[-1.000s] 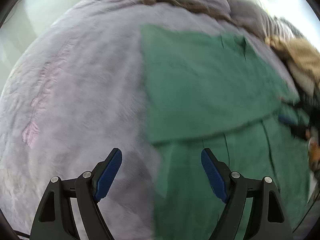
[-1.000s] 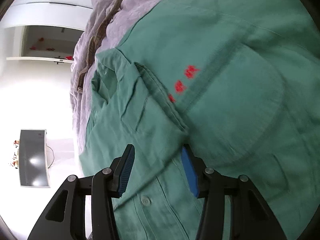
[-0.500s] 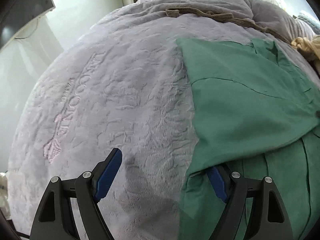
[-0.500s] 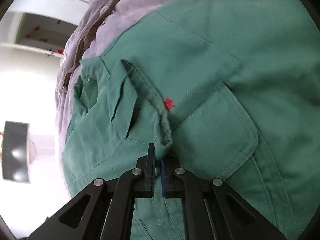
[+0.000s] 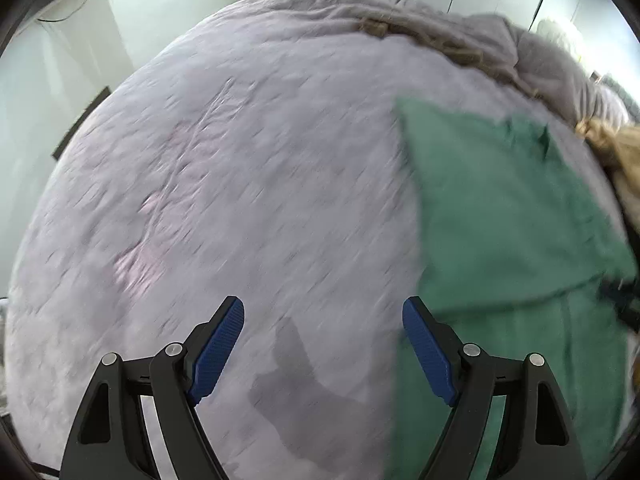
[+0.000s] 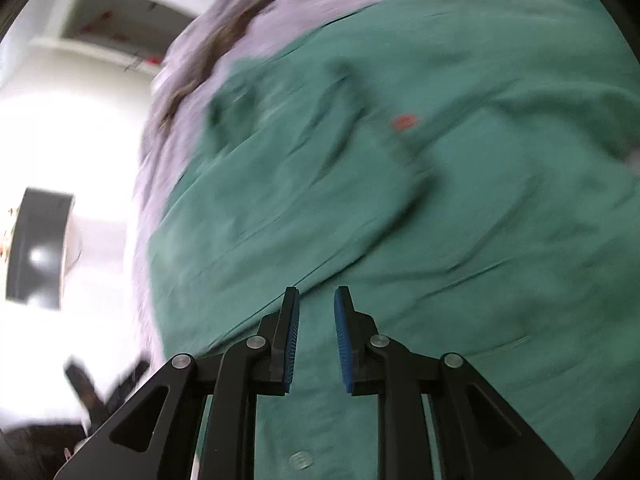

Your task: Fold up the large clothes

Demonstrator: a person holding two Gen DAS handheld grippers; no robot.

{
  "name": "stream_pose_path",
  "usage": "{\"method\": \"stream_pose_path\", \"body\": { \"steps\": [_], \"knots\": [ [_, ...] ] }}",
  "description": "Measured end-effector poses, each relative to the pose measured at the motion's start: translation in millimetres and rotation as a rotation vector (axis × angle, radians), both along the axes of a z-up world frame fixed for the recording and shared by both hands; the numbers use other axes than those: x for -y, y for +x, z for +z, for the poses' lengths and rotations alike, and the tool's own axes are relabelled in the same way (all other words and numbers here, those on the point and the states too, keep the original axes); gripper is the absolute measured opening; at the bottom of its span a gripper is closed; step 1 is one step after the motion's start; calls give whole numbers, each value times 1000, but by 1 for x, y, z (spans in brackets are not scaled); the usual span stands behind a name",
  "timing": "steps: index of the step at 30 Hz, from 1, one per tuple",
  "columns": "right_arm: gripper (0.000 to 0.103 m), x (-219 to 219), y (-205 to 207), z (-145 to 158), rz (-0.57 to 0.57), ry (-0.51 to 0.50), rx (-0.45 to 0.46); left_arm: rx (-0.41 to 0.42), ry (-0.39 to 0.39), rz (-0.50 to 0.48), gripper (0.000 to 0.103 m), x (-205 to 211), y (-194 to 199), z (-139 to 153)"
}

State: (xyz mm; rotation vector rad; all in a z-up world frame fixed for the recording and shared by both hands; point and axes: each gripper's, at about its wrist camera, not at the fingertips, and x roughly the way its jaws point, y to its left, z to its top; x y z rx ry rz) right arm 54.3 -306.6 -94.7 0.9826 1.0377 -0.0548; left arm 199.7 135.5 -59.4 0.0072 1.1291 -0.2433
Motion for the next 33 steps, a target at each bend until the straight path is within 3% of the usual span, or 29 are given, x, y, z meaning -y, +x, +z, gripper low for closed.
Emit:
{"method": "stream_pose_path", "body": {
  "steps": [3, 5, 8, 11, 12, 13, 14, 15, 17, 19, 22, 26, 33],
  "knots": [
    [21, -32, 11, 1, 65, 75, 37, -47, -108, -46, 83, 29, 24, -6],
    [23, -51, 17, -8, 74, 183, 41, -140, -169, -93, 83, 50, 37, -23],
    [40, -71, 23, -30, 29, 301, 22, -206, -158, -87, 83, 58, 40, -43],
    [40, -82, 30, -47, -26, 381, 27, -240, -191, -69, 82, 53, 39, -50],
    [30, -85, 33, -51, -52, 404, 27, -244, -199, -68, 71, 51, 38, -49],
    [13, -85, 34, -53, -68, 417, 25, -247, -209, -77, 41, 50, 37, -48],
    [2, -88, 37, -54, -77, 425, 21, -262, -229, -95, 27, 50, 40, -48],
    [2, -90, 38, -52, -79, 415, 22, -273, -249, -104, 18, 49, 40, -46],
    [2, -97, 36, -46, -49, 368, 20, -251, -245, -127, 11, 47, 38, -41],
    [2, -105, 33, -53, -27, 325, -31, -233, -233, -157, 11, 44, 38, -40],
    [1, -105, 29, -64, -45, 346, -49, -241, -237, -160, 11, 39, 43, -53],
    [4, -107, 28, -50, 13, 291, -63, -225, -242, -142, 11, 35, 42, -51],
    [5, -90, -14, -18, 56, 176, -75, -127, -110, -158, 11, 30, 24, -19]
  ]
}}
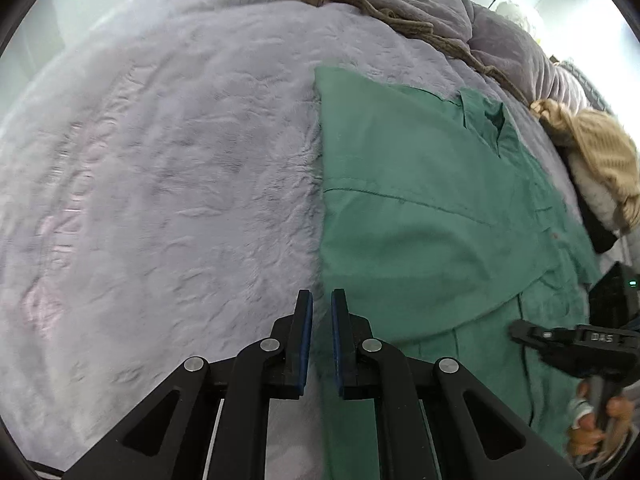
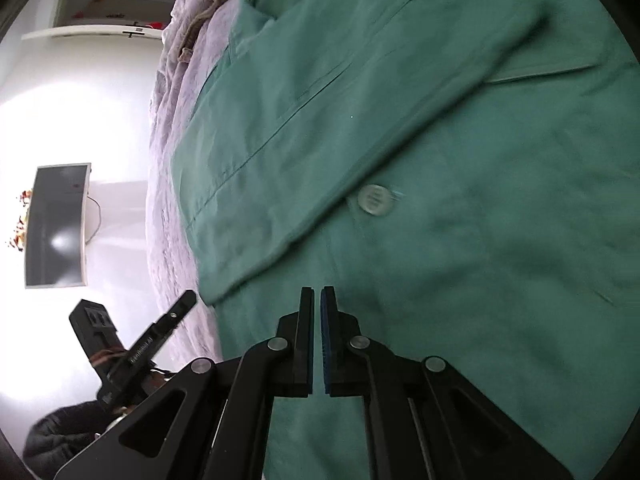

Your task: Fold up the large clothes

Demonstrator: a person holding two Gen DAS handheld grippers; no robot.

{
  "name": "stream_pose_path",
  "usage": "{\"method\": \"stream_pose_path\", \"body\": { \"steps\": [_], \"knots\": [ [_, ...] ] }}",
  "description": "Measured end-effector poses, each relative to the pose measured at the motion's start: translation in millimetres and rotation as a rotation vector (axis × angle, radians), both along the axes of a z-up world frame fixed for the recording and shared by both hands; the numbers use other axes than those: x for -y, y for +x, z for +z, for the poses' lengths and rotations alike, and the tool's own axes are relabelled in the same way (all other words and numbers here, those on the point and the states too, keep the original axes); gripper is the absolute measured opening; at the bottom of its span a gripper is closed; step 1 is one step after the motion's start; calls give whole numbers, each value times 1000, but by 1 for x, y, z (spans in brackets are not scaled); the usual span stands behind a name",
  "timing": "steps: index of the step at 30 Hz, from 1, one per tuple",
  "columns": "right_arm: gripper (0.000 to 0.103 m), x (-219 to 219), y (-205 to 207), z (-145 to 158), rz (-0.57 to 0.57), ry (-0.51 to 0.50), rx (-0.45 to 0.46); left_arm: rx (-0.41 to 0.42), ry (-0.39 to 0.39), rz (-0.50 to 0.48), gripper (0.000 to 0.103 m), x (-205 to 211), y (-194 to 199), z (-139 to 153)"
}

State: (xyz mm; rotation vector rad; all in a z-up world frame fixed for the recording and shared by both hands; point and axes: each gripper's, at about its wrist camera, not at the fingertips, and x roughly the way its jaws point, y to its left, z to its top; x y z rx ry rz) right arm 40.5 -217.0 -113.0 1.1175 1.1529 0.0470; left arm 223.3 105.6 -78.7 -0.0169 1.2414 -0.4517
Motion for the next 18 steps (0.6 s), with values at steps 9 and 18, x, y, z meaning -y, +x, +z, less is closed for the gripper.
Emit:
{"method": "stream_pose_path", "body": {
  "steps": [9, 18],
  "knots": [
    [39, 22, -55, 25, -78, -53, -37, 59, 59, -11, 29, 14, -36, 28],
    [63, 60, -94, 27, -139, -73, -29, 53, 67, -67, 91, 62, -59, 32]
  ]
}}
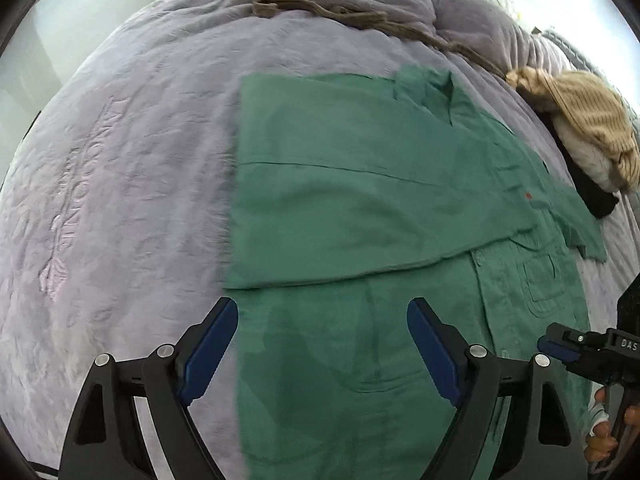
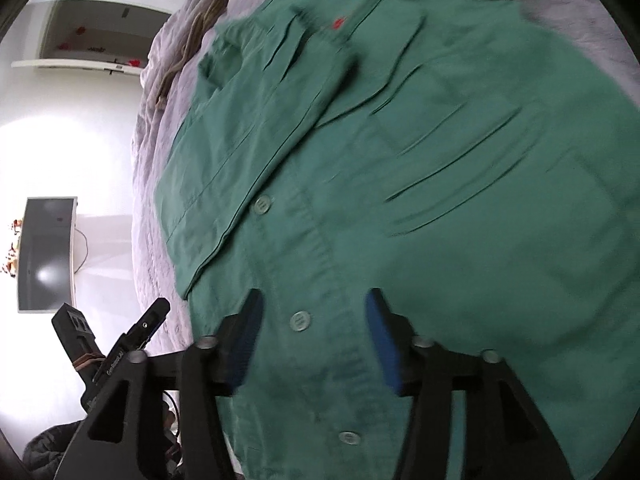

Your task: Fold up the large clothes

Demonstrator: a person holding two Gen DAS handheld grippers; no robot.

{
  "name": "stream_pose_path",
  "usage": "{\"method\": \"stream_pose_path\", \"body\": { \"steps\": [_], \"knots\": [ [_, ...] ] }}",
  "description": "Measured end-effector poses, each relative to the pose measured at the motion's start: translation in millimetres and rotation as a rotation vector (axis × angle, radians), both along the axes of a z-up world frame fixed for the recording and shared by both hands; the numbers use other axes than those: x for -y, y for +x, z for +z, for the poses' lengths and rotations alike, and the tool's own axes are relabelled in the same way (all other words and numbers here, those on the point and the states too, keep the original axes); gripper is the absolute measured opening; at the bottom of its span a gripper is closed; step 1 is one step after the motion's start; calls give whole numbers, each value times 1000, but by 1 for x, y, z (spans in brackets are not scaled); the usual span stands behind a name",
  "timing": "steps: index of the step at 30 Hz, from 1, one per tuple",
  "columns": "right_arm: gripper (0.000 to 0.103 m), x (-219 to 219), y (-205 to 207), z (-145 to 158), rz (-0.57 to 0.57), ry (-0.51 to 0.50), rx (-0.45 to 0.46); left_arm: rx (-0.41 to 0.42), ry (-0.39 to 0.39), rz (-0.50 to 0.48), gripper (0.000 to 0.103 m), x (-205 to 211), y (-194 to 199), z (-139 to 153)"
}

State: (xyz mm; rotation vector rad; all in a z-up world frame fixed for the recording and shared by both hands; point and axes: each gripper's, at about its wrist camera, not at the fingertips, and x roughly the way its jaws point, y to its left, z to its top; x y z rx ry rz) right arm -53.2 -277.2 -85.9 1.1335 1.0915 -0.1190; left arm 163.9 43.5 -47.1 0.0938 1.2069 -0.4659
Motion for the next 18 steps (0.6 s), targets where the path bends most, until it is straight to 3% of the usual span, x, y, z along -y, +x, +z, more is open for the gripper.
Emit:
{"method": "stream_pose_path", "body": {
  "steps": [3, 5, 13, 18],
  "knots": [
    [67, 27, -7, 4, -21, -18, 18, 49, 50, -14, 102, 26, -11, 4],
    [84, 44, -8, 8, -48, -36, 34, 60, 90, -10, 102, 45, -18, 7],
    [85, 160, -46, 14, -187, -105, 42, -33, 100, -11, 102, 133, -29, -9],
    [85, 242, -78, 3, -326, -99, 23, -114, 62, -6, 102, 190, -35, -23]
  ]
}}
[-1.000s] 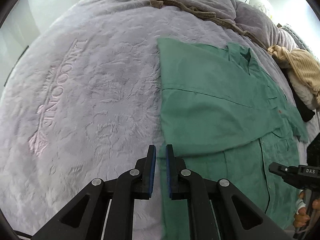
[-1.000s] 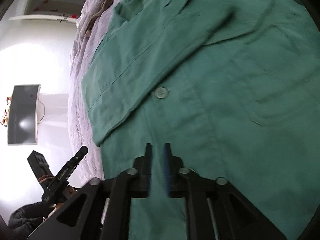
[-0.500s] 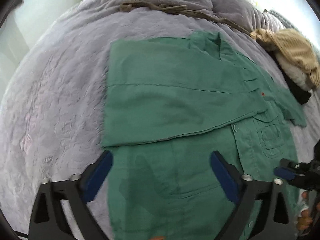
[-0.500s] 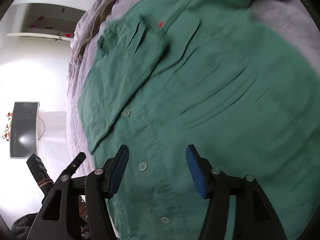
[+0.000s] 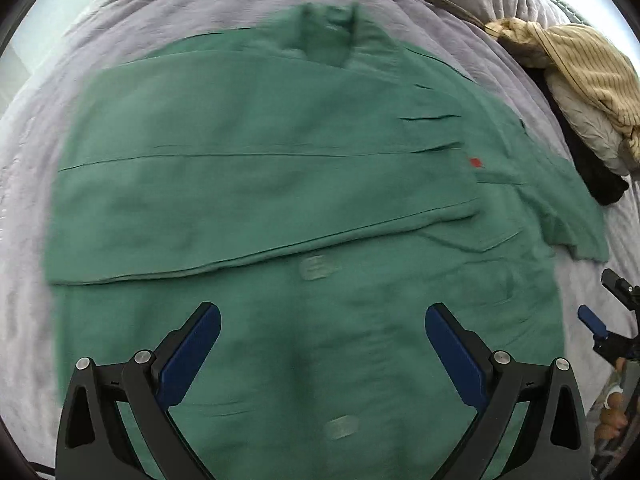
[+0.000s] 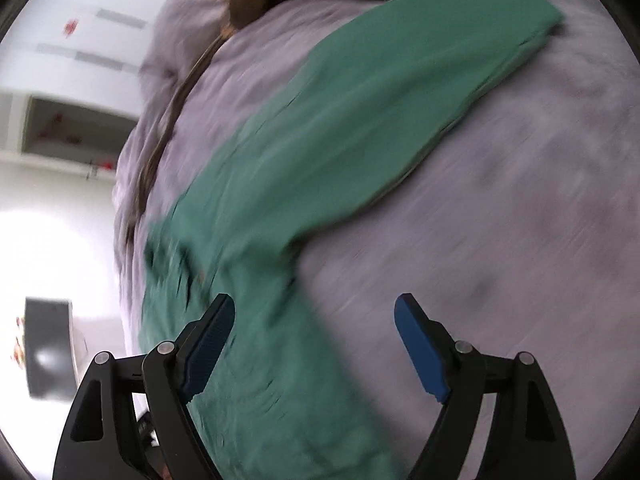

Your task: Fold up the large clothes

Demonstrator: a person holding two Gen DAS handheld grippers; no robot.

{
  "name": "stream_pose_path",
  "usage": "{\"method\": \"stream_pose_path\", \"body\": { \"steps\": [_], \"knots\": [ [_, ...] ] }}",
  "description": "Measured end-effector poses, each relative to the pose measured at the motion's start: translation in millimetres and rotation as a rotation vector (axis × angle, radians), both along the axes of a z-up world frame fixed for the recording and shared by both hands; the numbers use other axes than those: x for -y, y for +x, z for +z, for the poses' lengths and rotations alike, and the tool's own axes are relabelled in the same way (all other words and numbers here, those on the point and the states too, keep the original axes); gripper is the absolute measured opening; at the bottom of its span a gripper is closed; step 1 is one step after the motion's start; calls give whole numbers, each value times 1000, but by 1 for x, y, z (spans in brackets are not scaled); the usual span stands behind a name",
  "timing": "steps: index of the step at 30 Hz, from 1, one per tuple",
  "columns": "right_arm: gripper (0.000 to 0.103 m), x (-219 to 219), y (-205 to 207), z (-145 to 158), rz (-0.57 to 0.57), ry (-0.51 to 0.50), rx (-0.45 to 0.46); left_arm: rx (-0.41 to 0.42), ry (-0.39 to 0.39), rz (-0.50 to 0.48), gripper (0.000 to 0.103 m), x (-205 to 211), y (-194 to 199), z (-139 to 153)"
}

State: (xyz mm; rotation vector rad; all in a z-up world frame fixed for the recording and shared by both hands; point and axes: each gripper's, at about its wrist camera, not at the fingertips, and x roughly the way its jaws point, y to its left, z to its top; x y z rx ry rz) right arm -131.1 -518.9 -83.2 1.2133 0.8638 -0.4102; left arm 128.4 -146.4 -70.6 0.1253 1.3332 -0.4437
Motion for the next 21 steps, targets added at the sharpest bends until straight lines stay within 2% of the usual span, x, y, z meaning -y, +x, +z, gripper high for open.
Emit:
{"method": "stream_pose_path", "body": {
  "steps": [5, 9, 13, 21],
  "knots": [
    [85, 75, -34, -18, -176, 48, 35, 32, 0, -63, 102, 66, -10, 1],
    [85, 115, -46, -28, -261, 75, 81, 33, -5, -114, 102, 111, -18, 0],
    [85, 143, -47, -35, -295, 88, 107, 29, -9, -146, 102, 146, -25, -2],
    [86, 181, -38, -60, -346, 126, 122, 0, 32, -155, 102, 184, -28, -11]
  ]
}}
